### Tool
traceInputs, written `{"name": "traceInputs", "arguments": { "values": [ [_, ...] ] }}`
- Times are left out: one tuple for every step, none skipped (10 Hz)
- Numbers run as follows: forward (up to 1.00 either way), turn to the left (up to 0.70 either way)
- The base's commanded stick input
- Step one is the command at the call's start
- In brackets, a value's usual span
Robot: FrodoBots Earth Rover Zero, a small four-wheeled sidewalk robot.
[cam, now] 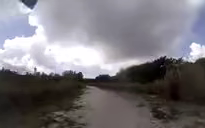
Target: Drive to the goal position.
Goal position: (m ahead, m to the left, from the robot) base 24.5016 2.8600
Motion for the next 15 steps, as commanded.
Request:
{"name": "traceInputs", "arguments": {
  "values": [
    [0.85, 0.34],
    [0.85, 0.22],
    [0.85, 0.0],
    [0.85, 0.0],
    [0.85, 0.0],
    [0.85, 0.0],
    [0.85, 0.0],
    [0.85, 0.0],
    [0.85, 0.0],
    [0.85, 0.0],
    [0.85, 0.0],
    [0.85, 0.0],
    [0.85, 0.0],
    [0.85, 0.0],
    [0.85, 0.0]
  ]
}}
